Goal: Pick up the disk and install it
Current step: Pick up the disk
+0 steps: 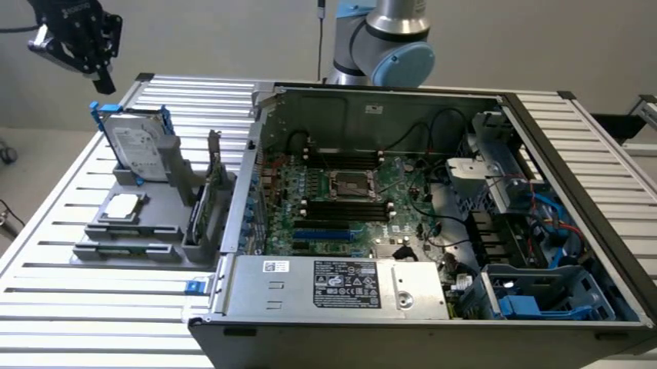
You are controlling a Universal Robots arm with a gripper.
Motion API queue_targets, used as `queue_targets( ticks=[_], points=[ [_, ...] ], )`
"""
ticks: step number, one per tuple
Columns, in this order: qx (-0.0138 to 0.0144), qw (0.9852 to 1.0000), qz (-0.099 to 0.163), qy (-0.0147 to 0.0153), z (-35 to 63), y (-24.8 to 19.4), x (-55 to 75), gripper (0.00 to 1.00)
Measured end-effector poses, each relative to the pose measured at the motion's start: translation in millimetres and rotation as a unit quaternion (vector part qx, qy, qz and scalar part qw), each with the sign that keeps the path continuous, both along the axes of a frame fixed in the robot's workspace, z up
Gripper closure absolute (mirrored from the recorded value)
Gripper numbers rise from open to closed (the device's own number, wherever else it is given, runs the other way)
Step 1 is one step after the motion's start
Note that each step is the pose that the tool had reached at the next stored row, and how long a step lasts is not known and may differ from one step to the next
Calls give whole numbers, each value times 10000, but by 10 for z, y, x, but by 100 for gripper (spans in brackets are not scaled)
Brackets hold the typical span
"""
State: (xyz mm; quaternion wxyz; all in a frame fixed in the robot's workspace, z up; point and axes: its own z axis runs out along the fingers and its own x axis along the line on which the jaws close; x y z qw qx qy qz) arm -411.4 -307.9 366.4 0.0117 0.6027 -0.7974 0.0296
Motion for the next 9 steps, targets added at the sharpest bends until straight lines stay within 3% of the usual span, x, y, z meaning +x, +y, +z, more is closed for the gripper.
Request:
queue_targets(
  ticks=[5, 9],
  points=[
    [18, 9996, 266, 42, -2, 0, 0, 89],
    [38, 9988, 491, 60, -6, 0, 0, 89]
  ],
)
